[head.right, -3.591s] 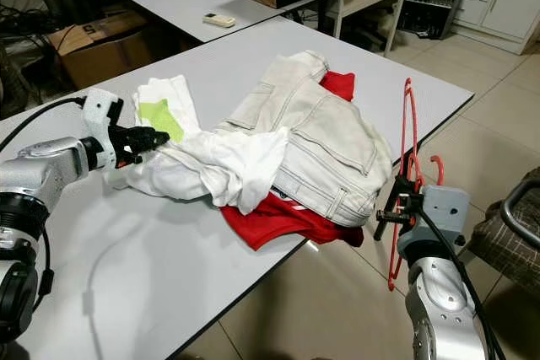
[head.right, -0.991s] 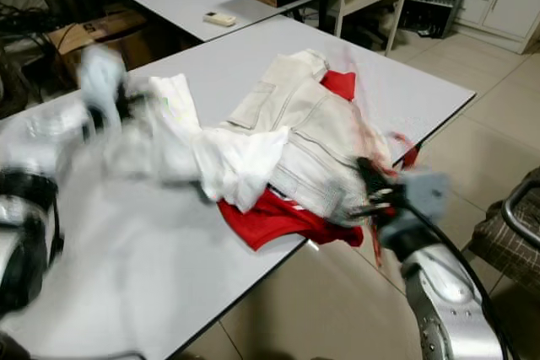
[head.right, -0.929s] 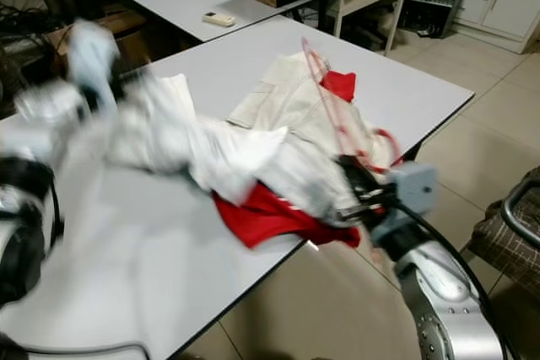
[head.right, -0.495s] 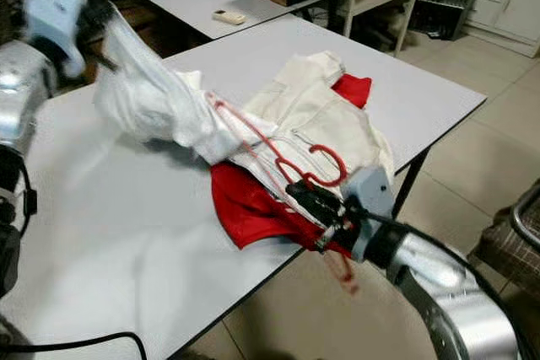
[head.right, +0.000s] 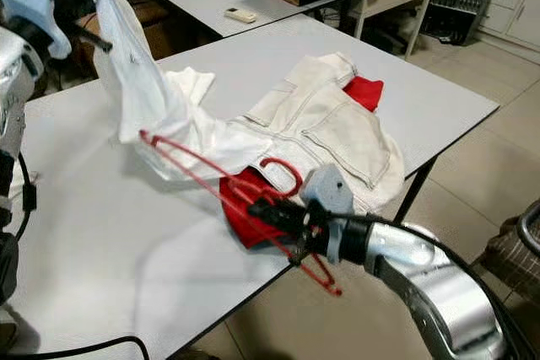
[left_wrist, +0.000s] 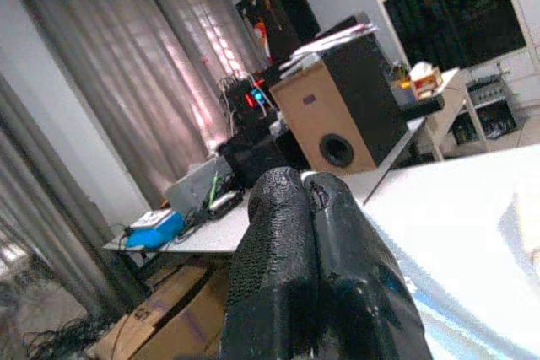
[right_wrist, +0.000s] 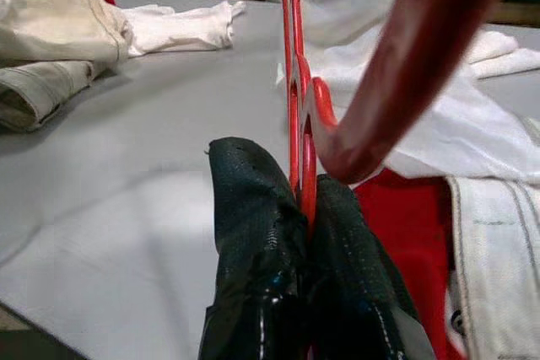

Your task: Hang hanger

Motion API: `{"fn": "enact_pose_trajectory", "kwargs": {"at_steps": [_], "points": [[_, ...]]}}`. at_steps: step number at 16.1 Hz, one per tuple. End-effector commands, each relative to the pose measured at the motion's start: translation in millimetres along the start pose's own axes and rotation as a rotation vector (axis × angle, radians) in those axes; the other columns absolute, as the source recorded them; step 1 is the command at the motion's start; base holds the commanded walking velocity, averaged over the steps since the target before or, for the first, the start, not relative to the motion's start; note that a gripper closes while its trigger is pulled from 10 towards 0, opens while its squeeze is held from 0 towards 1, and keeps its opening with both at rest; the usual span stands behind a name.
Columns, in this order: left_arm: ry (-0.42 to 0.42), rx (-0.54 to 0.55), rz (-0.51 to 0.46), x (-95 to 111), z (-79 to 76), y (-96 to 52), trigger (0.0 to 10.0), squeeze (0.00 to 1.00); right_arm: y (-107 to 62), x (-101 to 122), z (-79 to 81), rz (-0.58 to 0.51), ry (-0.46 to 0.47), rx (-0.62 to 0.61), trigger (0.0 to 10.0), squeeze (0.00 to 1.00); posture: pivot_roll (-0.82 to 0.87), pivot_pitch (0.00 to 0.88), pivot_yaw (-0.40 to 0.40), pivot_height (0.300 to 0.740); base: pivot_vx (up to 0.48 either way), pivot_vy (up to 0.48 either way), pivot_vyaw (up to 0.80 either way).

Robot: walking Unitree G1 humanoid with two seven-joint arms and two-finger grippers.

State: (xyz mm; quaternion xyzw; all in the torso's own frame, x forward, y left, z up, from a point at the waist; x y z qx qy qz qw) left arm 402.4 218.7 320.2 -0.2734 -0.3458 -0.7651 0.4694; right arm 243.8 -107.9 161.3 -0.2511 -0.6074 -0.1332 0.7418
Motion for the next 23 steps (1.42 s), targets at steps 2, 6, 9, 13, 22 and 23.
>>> {"fn": "enact_pose_trajectory", "kwargs": {"at_steps": [2, 6, 9, 13, 22, 23], "points": [[0.185, -0.016, 0.112, -15, 7.1, -12.3, 0.0, 0.00, 2.4, 1, -7.4, 0.010, -0.006, -0.041, 10.0, 0.00, -0.17, 0.000, 0.058, 0.719, 0.000, 0.000, 0.00], [0.090, 0.059, 0.168, -31, 16.9, -27.6, 0.0, 0.00, 9.4, -22, -13.2, 0.122, -0.004, -0.070, 10.0, 0.00, -0.15, 0.000, 0.045, 0.719, 0.000, 0.000, 0.00], [0.056, 0.092, 0.167, -31, 24.5, -35.4, 0.0, 0.00, 27.3, -26, -46.9, 0.132, -0.046, -0.238, 10.0, 0.00, -0.15, 0.000, 0.047, 0.719, 0.000, 0.000, 0.00], [0.084, 0.051, 0.344, -68, 23.9, -71.1, 0.0, 0.00, 41.6, 3, -80.2, 0.045, -0.138, -0.404, 10.0, 0.00, -0.14, 0.000, 0.067, 0.719, 0.000, 0.000, 0.00], [-0.095, -0.893, 0.424, -68, -118.0, -186.2, 10.0, 1.00, 34.5, 1, -78.6, 0.006, -0.164, -0.352, 10.0, 0.00, -0.12, 0.000, 0.033, 0.719, 0.000, 0.000, 0.00], [-0.064, -0.933, 0.439, -67, -114.1, -188.4, 10.0, 1.00, 33.3, 2, -81.6, 0.005, -0.165, -0.366, 10.0, 0.00, -0.11, 0.000, 0.032, 0.719, 0.000, 0.000, 0.00]]}}
Point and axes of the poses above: a point about 5 cm out from each wrist's last joint towards the gripper, its own y axis pointing out of the wrist towards the gripper, its own x axis along the axis of the wrist's last joint, z = x × y, the point moved 3 cm from there along y, pointing out of the wrist towards the gripper, and after that the axes turned 9 degrees about y, right-handed, at the moved point
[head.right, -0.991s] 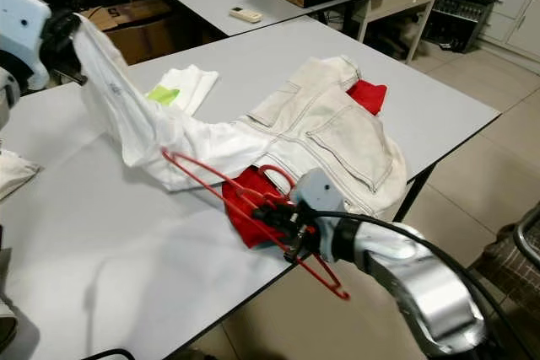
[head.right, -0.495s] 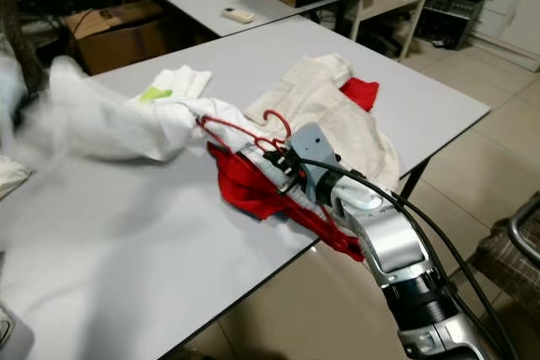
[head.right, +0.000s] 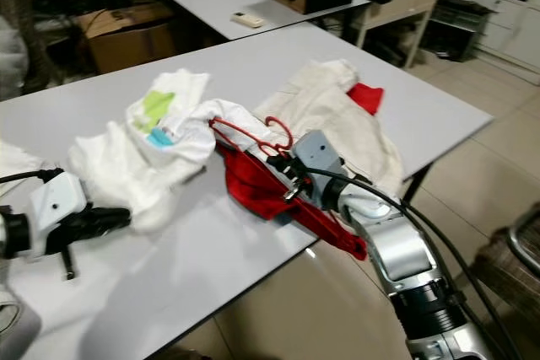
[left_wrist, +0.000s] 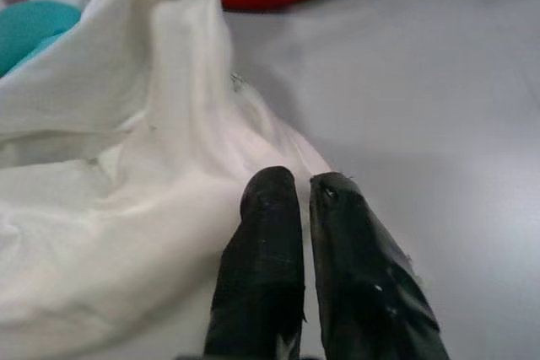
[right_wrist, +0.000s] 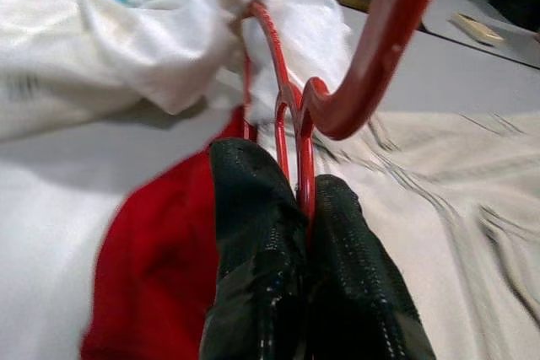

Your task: Hang hanger

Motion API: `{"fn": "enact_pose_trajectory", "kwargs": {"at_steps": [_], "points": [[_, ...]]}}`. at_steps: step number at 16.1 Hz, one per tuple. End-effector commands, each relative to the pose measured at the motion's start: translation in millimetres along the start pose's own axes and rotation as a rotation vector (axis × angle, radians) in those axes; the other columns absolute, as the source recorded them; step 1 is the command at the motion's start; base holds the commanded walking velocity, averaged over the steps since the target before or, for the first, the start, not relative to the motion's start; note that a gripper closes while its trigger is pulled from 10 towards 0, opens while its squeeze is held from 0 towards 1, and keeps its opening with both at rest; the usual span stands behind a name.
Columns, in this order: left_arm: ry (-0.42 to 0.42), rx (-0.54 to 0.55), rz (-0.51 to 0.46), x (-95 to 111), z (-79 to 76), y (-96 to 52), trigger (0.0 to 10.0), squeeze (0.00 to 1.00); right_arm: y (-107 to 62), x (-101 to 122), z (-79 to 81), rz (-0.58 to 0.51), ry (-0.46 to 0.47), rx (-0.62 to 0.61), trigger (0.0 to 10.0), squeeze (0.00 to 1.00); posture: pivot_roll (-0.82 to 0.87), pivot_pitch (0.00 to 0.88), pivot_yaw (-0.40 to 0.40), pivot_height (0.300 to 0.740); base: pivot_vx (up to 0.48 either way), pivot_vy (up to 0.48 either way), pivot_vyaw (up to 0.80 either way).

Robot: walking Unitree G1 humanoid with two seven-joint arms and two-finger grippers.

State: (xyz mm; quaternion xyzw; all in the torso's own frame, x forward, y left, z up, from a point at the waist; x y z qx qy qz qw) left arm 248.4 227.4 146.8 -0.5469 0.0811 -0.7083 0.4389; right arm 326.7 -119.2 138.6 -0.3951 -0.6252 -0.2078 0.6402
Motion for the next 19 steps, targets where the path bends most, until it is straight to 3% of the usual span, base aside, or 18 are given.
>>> {"fn": "enact_pose_trajectory", "kwargs": {"at_steps": [1, 3, 5, 6, 7, 10, 11, 12, 13, 17, 19], "points": [[0.026, -0.052, 0.018, 9, 7.1, -12.4, 10.0, 1.00, -2.0, 10, -10.6, -0.032, -0.015, -0.032, 10.0, 0.00, -0.12, 0.000, 0.042, 0.719, 0.000, 0.000, 0.00], [-0.002, -0.065, -0.078, 29, 16.4, -21.0, 10.0, 1.00, -2.9, 12, -10.8, -0.036, -0.020, -0.026, 10.0, 0.00, -0.12, 0.000, 0.050, 0.719, 0.000, 0.000, 0.00], [0.051, -0.079, -0.178, 54, 25.4, -25.7, 10.0, 1.00, -6.8, 11, -10.7, -0.028, -0.032, -0.015, 10.0, 0.00, -0.12, 0.000, 0.056, 0.719, 0.000, 0.000, 0.00], [0.050, -0.061, -0.193, 56, 29.6, -17.8, 10.0, 1.00, -8.3, 10, -10.4, -0.022, -0.042, -0.013, 10.0, 0.00, -0.12, 0.000, 0.065, 0.719, 0.000, 0.000, 0.00], [0.060, -0.021, -0.169, 52, 34.2, 2.7, 10.0, 1.00, -13.0, 14, -9.6, -0.026, -0.056, -0.015, 10.0, 0.00, -0.12, 0.000, 0.076, 0.719, 0.000, 0.000, 0.00], [0.111, 0.043, -0.040, 29, 36.4, 43.6, 10.0, 1.00, -32.7, 23, -3.0, -0.050, -0.064, -0.016, 10.0, 0.00, -0.15, 0.000, 0.103, 0.719, 0.000, 0.000, 0.00], [0.098, 0.063, -0.017, 23, 37.3, 50.3, 10.0, 0.14, -38.5, 24, 0.4, -0.054, -0.061, -0.013, 10.0, 0.00, -0.16, 0.000, 0.107, 0.719, 0.000, 0.000, 0.00], [0.109, 0.084, 0.010, 18, 38.8, 55.7, 10.0, 0.14, -43.6, 24, 3.8, -0.057, -0.054, -0.006, 10.0, 0.00, -0.17, 0.000, 0.110, 0.719, 0.000, 0.000, 0.00], [0.071, 0.105, 0.003, 18, 40.2, 60.0, 10.0, 0.00, -48.5, 24, 7.7, -0.061, -0.046, -0.003, 10.0, 0.00, -0.17, 0.000, 0.113, 0.719, 0.000, 0.000, 0.00], [0.052, 0.110, 0.026, 13, 36.5, 71.0, 10.0, 0.00, -64.9, 15, 12.6, -0.054, 0.017, -0.048, 10.0, 0.00, -0.18, 0.000, 0.115, 0.719, 0.000, 0.000, 0.00], [-0.014, 0.067, -0.029, 18, 31.0, 68.7, 10.0, 0.00, -68.2, 10, 6.4, -0.038, 0.045, -0.094, 10.0, 0.00, -0.18, 0.000, 0.113, 0.719, 0.000, 0.000, 0.00]]}}
Point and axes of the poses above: a point about 5 cm out from each wrist's last joint towards the gripper, its own y axis pointing out of the wrist towards the gripper, its own x axis along the axis of the wrist's last joint, z = x × y, the point moved 3 cm from there along y, pointing out of the wrist towards the gripper, and after that the axes turned 9 degrees about y, right-handed, at the moved point
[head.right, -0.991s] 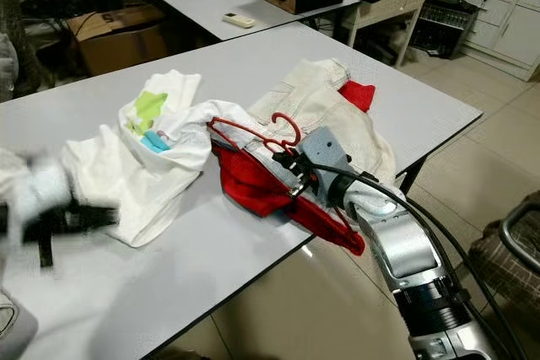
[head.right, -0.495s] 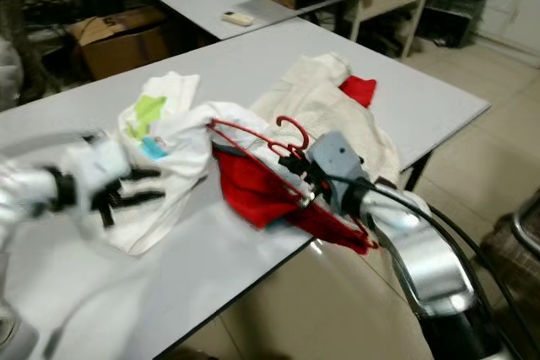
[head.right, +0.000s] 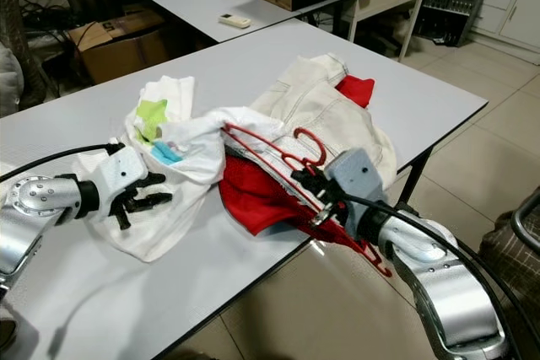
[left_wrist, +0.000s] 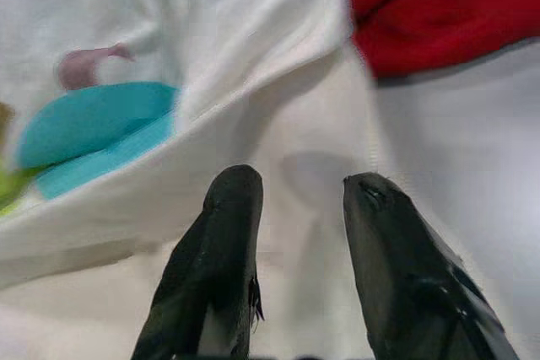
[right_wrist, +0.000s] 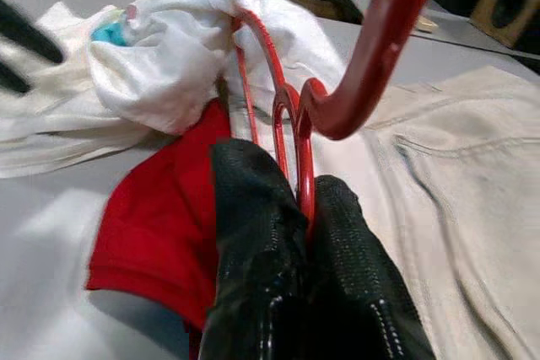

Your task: Hang hanger

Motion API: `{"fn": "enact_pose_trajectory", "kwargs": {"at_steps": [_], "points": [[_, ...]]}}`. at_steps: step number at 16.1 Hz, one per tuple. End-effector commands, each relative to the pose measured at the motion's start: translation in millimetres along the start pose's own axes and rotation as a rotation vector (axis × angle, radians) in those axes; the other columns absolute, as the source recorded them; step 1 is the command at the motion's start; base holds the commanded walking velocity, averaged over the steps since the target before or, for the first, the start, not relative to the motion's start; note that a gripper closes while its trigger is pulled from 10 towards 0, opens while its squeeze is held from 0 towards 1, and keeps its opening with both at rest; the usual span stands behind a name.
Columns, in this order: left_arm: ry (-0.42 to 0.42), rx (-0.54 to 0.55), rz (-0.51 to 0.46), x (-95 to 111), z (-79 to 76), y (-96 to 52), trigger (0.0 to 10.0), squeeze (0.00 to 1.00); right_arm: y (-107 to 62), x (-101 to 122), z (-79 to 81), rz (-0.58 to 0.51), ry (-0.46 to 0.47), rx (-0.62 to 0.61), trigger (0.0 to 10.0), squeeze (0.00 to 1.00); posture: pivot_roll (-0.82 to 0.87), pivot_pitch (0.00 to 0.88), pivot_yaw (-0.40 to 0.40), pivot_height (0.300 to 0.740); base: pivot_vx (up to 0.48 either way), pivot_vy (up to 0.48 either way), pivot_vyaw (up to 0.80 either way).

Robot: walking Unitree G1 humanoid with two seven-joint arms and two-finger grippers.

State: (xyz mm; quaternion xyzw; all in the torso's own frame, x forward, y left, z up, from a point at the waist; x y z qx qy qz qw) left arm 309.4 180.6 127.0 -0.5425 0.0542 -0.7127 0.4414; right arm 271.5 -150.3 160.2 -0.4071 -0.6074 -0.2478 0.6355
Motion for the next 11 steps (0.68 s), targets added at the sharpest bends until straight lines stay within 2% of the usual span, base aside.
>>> {"fn": "enact_pose_trajectory", "kwargs": {"at_steps": [1, 3, 4, 9, 11], "points": [[-0.021, -0.044, -0.012, 0, -4.4, -5.6, 10.0, 0.00, -2.7, -1, -9.1, 0.006, 0.024, -0.046, 10.0, 0.00, -0.17, 0.000, 0.110, 0.719, 0.000, 0.000, 0.00], [-0.009, -0.044, 0.012, -5, -8.7, 0.6, 10.0, 0.00, -8.1, -11, -14.0, 0.077, 0.048, -0.037, 10.0, 0.00, -0.18, 0.000, 0.108, 0.719, 0.000, 0.000, 0.00], [0.004, -0.030, 0.027, -8, -8.9, 5.2, 10.0, 0.00, -12.0, -14, -9.4, 0.115, 0.054, 0.022, 10.0, 0.00, -0.18, 0.000, 0.108, 0.719, 0.000, 0.000, 0.00], [-0.095, 0.039, -0.006, -6, -12.1, 24.5, 10.0, 0.00, -11.6, -5, -5.0, 0.123, 0.008, 0.092, 10.0, 0.00, -0.19, 0.000, 0.093, 0.719, 0.000, 0.000, 0.00], [-0.116, 0.030, -0.012, -7, -14.9, 27.1, 10.0, 0.00, -11.0, -4, -2.2, 0.124, 0.009, 0.103, 10.0, 0.00, -0.19, 0.000, 0.093, 0.719, 0.000, 0.000, 0.00]]}}
Point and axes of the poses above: a point about 5 cm out from each wrist's last joint towards the gripper, its own y axis pointing out of the wrist towards the gripper, its own x axis along the axis of the wrist's last joint, z = x × y, the point moved 3 cm from there along y, pointing out of the wrist towards the gripper, and after that the axes turned 9 degrees about y, right-handed, at the moved point
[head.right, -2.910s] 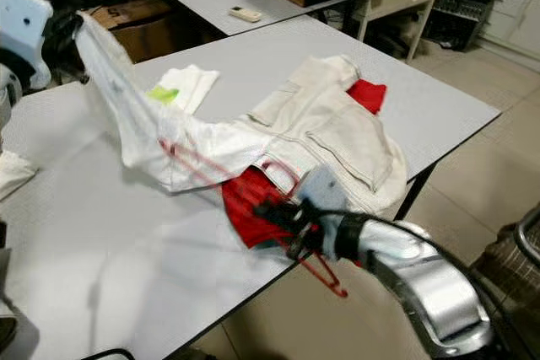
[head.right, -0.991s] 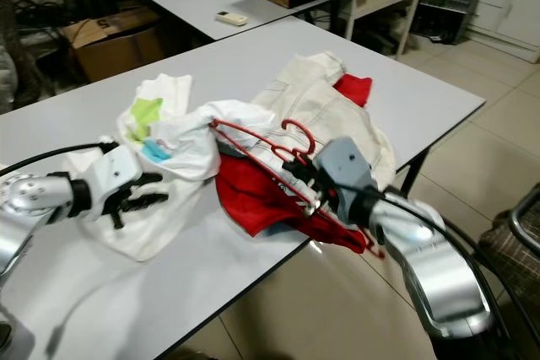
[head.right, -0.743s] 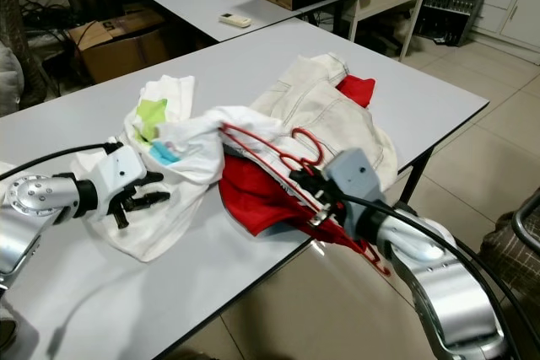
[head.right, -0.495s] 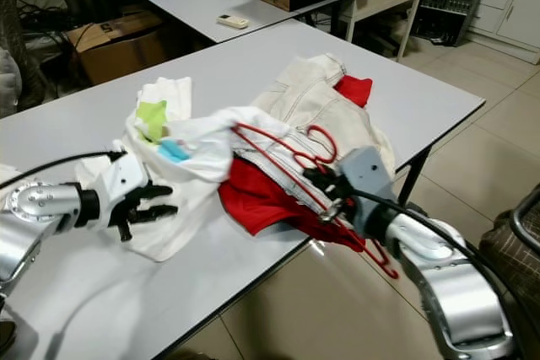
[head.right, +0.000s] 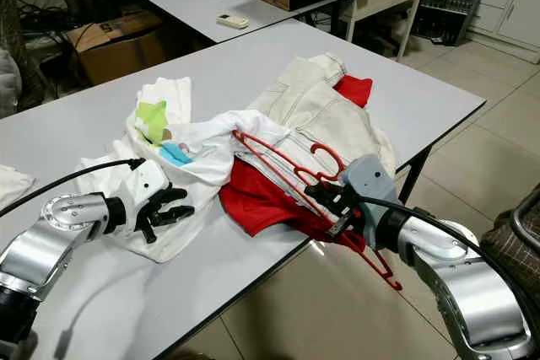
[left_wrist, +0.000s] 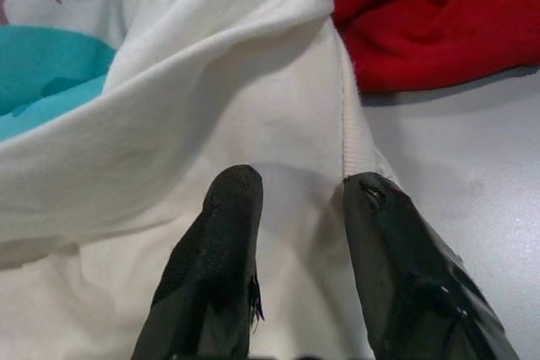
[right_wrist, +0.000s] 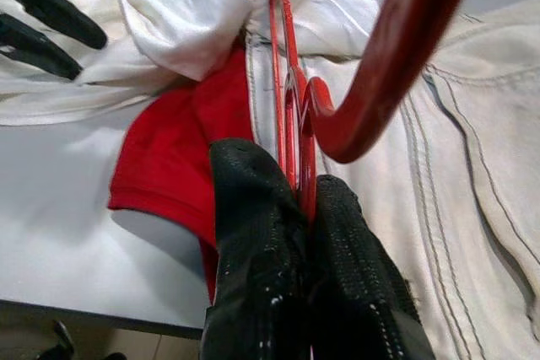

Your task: Hang hanger

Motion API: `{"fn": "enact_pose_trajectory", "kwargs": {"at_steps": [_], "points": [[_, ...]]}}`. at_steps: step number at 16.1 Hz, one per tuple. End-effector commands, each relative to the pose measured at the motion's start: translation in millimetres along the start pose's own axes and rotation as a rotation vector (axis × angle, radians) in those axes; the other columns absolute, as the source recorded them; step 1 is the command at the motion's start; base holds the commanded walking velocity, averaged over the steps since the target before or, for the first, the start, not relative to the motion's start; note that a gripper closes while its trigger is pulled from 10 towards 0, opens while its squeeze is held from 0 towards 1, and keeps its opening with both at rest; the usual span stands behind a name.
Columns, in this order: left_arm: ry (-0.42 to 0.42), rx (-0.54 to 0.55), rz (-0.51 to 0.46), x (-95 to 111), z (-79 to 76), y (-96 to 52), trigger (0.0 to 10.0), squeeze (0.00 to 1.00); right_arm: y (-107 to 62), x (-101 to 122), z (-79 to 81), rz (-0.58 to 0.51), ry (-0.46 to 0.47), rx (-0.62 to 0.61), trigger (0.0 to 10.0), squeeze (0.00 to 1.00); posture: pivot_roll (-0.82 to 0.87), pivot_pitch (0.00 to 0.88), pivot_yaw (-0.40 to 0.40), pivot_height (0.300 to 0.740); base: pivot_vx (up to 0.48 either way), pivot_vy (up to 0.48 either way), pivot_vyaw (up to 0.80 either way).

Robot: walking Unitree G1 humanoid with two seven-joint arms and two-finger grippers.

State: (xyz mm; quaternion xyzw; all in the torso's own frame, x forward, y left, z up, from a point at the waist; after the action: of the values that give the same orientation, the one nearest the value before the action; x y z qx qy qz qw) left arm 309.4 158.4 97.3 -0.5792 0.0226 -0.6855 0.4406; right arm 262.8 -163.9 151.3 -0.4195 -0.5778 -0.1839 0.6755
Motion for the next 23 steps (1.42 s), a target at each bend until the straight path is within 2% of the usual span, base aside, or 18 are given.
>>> {"fn": "enact_pose_trajectory", "kwargs": {"at_steps": [1, 2, 3, 4, 5, 8, 10, 11, 12, 13, 14, 15, 16, 21, 22, 23], "points": [[-0.012, 0.018, 0.007, -2, 4.5, -1.5, 10.0, 0.00, 0.5, 8, 4.1, -0.013, -0.022, 0.025, 10.0, 0.00, -0.19, 0.000, 0.093, 0.719, 0.000, 0.000, 0.00], [-0.011, 0.018, 0.012, -3, 4.0, -0.8, 10.0, 0.00, 0.4, 8, 4.2, -0.012, -0.022, 0.026, 10.0, 0.00, -0.19, 0.000, 0.093, 0.719, 0.000, 0.000, 0.00], [-0.001, 0.027, 0.024, -5, 4.6, 0.1, 8.4, 0.00, 0.2, 7, 4.2, -0.011, -0.023, 0.027, 10.0, 0.00, -0.19, 0.000, 0.093, 0.719, 0.000, 0.000, 0.00], [0.011, 0.038, 0.036, -7, 5.6, 1.2, 2.1, 0.00, 0.0, 7, 4.2, -0.010, -0.023, 0.028, 10.0, 0.00, -0.19, 0.000, 0.093, 0.719, 0.000, 0.000, 0.00], [-0.001, 0.039, 0.026, -6, 6.0, 2.0, 0.0, 0.00, -0.3, 8, 3.9, -0.009, -0.024, 0.026, 10.0, 0.00, -0.19, 0.000, 0.093, 0.719, 0.000, 0.000, 0.00], [-0.034, 0.019, -0.014, -1, 4.9, 2.8, 0.0, 0.00, -0.5, 8, 3.7, -0.007, -0.025, 0.024, 10.0, 0.00, -0.19, 0.000, 0.093, 0.719, 0.000, 0.000, 0.00], [-0.093, 0.006, -0.060, 5, 3.9, 2.0, 0.0, 0.00, -0.2, 8, 3.4, -0.006, -0.028, 0.023, 10.0, 0.00, -0.20, 0.000, 0.095, 0.719, 0.000, 0.000, 0.00], [-0.104, 0.007, -0.064, 5, 4.6, 1.2, 2.3, 0.00, -0.2, 8, 3.3, -0.005, -0.029, 0.024, 10.0, 0.00, -0.20, 0.000, 0.095, 0.719, 0.000, 0.000, 0.00], [-0.108, 0.010, -0.064, 5, 5.1, 0.6, 2.3, 0.00, -0.1, 8, 3.3, -0.005, -0.029, 0.024, 10.0, 0.00, -0.20, 0.000, 0.095, 0.719, 0.000, 0.000, 0.00], [-0.152, 0.006, -0.082, 5, 6.3, -1.7, 10.0, 0.26, 0.2, 7, 3.1, -0.003, -0.031, 0.026, 10.0, 0.00, -0.20, 0.000, 0.092, 0.719, 0.000, 0.000, 0.00], [-0.170, -0.004, -0.102, 7, 5.9, -3.0, 10.0, 1.00, 0.4, 7, 3.1, -0.002, -0.032, 0.026, 10.0, 0.00, -0.20, 0.000, 0.092, 0.719, 0.000, 0.000, 0.00], [-0.224, -0.054, -0.161, 16, 0.1, -6.7, 10.0, 1.00, 1.3, 7, 3.0, 0.000, -0.034, 0.028, 10.0, 0.00, -0.20, 0.000, 0.089, 0.719, 0.000, 0.000, 0.00], [-0.224, -0.054, -0.161, 16, 0.1, -6.7, 10.0, 1.00, 1.3, 7, 3.0, 0.000, -0.034, 0.028, 10.0, 0.00, -0.20, 0.000, 0.089, 0.719, 0.000, 0.000, 0.00], [-0.199, -0.071, -0.124, 12, -9.4, -0.2, 10.0, 1.00, 3.8, 8, 3.7, -0.003, -0.039, 0.034, 10.0, 0.00, -0.20, 0.000, 0.084, 0.719, 0.000, 0.000, 0.00], [-0.152, -0.031, -0.070, 5, -7.7, 3.1, 10.0, 1.00, 4.4, 8, 3.6, -0.003, -0.039, 0.035, 10.0, 0.00, -0.20, 0.000, 0.083, 0.719, 0.000, 0.000, 0.00], [-0.146, -0.022, -0.060, 4, -7.3, 3.9, 10.0, 1.00, 4.6, 8, 3.6, -0.003, -0.039, 0.035, 10.0, 0.00, -0.20, 0.000, 0.083, 0.719, 0.000, 0.000, 0.00]]}}
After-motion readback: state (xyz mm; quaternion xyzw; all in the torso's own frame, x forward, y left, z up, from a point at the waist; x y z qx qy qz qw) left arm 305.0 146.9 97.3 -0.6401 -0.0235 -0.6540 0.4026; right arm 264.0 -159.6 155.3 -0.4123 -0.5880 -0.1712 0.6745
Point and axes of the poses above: a point about 5 cm out from each wrist's last joint towards the gripper, its own y axis pointing out of the wrist towards the gripper, its own x axis along the axis of the wrist's last joint, z = x × y, the point moved 3 cm from there along y, pointing out of the wrist towards the gripper, and after that the axes turned 9 degrees about y, right-handed, at the moved point
